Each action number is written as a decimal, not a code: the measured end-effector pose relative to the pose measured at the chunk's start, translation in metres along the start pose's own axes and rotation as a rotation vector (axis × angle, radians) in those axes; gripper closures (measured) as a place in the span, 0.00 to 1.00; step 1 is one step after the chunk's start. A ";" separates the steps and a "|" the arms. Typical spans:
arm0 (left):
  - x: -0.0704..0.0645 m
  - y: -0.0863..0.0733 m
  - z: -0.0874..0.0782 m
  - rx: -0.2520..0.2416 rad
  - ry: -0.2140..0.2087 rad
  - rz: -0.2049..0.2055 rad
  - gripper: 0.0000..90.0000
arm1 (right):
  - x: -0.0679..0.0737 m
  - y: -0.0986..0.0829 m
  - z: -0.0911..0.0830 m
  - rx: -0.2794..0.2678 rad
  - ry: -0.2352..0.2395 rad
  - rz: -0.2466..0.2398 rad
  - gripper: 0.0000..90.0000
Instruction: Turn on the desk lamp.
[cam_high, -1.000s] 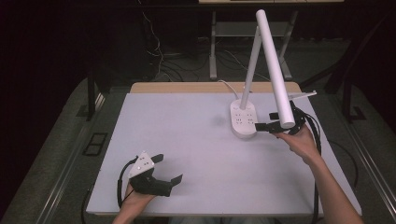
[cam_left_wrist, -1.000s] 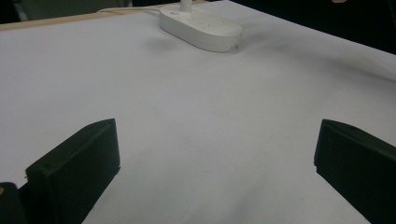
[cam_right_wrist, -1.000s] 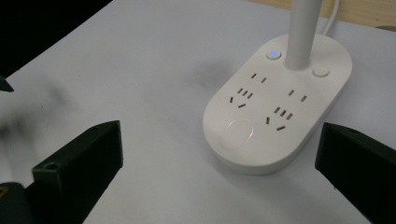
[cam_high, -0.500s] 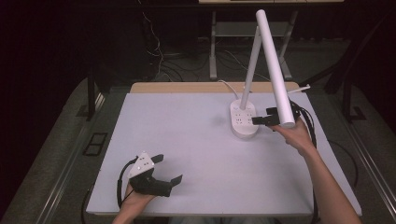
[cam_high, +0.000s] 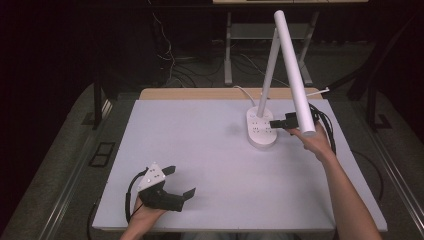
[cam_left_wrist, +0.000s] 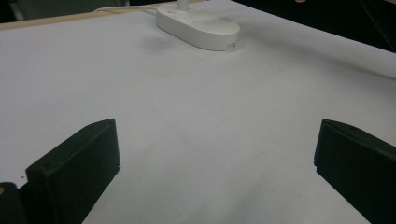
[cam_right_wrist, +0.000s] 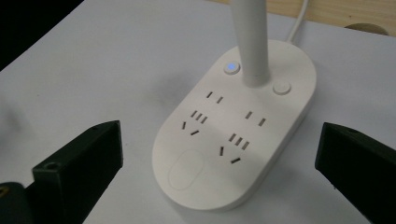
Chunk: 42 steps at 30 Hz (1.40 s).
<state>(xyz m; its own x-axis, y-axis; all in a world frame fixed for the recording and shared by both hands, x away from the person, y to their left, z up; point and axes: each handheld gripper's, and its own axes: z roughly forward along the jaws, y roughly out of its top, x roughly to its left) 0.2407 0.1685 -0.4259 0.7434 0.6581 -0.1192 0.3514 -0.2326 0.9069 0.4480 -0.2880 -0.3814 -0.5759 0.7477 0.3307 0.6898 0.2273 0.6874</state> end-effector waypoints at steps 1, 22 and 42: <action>0.000 0.000 0.000 0.000 0.000 0.000 0.00 | -0.002 0.001 0.000 0.004 -0.001 0.004 0.06; 0.000 0.000 -0.001 0.002 -0.002 0.001 0.00 | -0.018 0.017 0.009 -0.044 -0.110 0.045 0.61; -0.002 0.000 -0.002 -0.004 -0.007 0.004 0.00 | -0.029 0.023 0.038 -0.076 -0.128 0.112 0.93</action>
<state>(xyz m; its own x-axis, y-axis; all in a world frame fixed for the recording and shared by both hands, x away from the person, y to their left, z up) 0.2384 0.1691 -0.4245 0.7490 0.6519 -0.1187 0.3462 -0.2322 0.9090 0.4977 -0.2811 -0.3994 -0.4331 0.8402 0.3264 0.7087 0.0937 0.6992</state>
